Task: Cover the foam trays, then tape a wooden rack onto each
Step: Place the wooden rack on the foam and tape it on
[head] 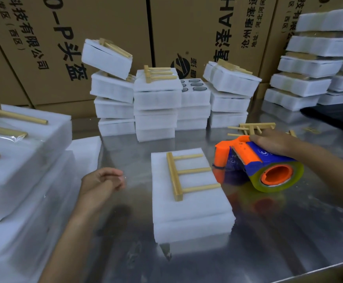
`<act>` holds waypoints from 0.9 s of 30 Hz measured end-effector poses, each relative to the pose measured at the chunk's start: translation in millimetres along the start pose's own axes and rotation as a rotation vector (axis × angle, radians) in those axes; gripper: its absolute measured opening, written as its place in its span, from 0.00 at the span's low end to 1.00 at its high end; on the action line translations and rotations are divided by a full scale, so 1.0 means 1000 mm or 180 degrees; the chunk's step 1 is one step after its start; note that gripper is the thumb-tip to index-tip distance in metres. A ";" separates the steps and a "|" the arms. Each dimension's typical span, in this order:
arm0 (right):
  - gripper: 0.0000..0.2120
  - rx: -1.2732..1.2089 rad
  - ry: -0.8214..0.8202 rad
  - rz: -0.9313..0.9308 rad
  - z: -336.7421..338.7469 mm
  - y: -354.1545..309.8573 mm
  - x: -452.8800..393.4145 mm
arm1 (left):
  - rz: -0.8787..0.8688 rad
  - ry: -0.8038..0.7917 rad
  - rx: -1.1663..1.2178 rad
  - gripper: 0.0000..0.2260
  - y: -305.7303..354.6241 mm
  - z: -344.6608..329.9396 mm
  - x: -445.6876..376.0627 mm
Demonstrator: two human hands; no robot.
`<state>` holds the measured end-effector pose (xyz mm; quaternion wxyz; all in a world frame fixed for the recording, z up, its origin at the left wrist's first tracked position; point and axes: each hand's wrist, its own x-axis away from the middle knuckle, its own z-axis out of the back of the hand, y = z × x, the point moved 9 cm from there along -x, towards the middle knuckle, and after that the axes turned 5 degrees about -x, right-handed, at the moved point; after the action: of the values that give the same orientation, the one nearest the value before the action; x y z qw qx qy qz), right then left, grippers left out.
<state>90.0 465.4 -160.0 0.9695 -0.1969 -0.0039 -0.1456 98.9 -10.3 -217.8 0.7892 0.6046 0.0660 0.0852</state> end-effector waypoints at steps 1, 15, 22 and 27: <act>0.25 0.0024 -0.0008 0.0009 0.000 0.000 0.000 | -0.0010 -0.0054 -0.0279 0.09 -0.004 -0.011 0.002; 0.23 0.0042 0.0057 0.0076 -0.002 -0.001 -0.003 | -0.1316 -0.0369 -0.3068 0.16 0.010 -0.071 0.040; 0.22 0.0119 0.0021 0.0105 -0.003 -0.005 -0.002 | -0.2561 -0.0432 -0.1741 0.17 0.154 -0.152 0.056; 0.23 0.0156 -0.0079 0.0144 -0.005 -0.006 -0.001 | -0.1946 -0.1857 -0.3810 0.24 0.084 -0.249 0.045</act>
<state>86.7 458.8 -162.6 0.9770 -0.1749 -0.0150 -0.1210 86.9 256.1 -201.2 0.9584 0.0225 -0.0389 -0.2818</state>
